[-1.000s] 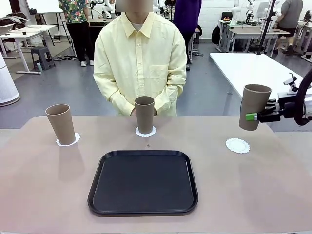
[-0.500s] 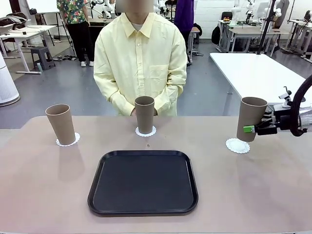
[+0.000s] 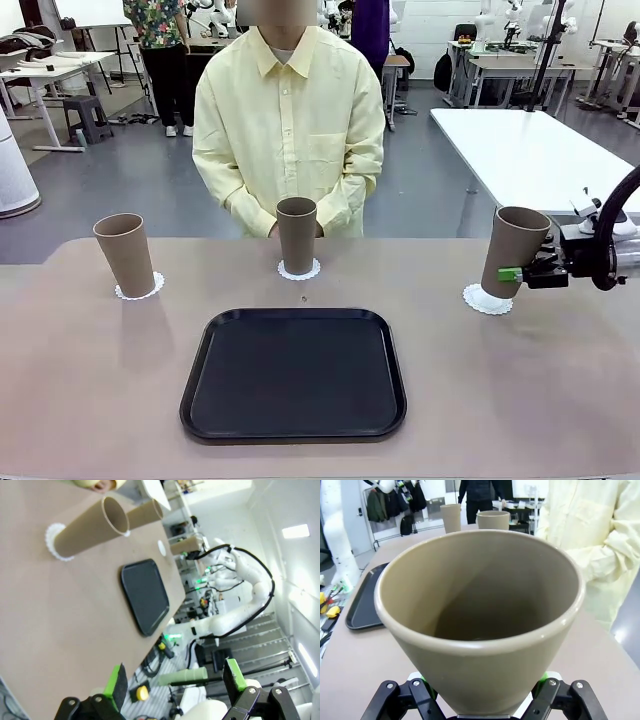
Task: Place coasters on the table and set cups on them.
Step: Take one Reusable plastic cup from the Flat Tray and place it on a coaster set by the human.
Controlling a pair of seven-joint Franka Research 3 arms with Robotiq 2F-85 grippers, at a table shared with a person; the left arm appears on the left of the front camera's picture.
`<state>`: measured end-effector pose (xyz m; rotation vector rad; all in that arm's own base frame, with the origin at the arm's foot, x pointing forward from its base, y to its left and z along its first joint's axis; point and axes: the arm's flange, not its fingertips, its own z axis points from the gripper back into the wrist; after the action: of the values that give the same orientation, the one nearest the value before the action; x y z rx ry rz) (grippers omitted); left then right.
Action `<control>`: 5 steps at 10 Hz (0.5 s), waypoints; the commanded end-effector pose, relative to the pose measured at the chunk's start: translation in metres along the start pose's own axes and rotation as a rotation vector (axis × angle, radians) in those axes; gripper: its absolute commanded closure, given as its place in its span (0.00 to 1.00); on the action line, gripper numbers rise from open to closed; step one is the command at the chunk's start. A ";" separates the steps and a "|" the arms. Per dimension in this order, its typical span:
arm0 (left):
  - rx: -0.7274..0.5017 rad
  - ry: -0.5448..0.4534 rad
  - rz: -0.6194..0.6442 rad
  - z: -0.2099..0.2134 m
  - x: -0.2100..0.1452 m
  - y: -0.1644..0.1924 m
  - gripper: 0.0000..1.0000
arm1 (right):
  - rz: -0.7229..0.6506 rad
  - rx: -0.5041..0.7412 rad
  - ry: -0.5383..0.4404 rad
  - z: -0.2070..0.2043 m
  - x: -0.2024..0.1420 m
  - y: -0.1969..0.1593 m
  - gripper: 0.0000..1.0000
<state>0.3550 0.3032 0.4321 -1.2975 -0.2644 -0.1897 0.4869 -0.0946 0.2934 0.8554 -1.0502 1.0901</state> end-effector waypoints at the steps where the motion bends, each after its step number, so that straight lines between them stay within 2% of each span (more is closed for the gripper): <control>1: 0.003 -0.003 0.002 0.001 0.000 -0.002 0.00 | 0.041 0.011 -0.048 -0.001 -0.010 -0.009 0.18; 5: 0.003 -0.003 0.002 0.001 0.000 -0.002 0.00 | 0.018 0.008 -0.013 -0.015 -0.027 -0.027 0.18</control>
<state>0.3550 0.3032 0.4321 -1.2975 -0.2644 -0.1897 0.5037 -0.0965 0.2655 0.8795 -1.0464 1.1155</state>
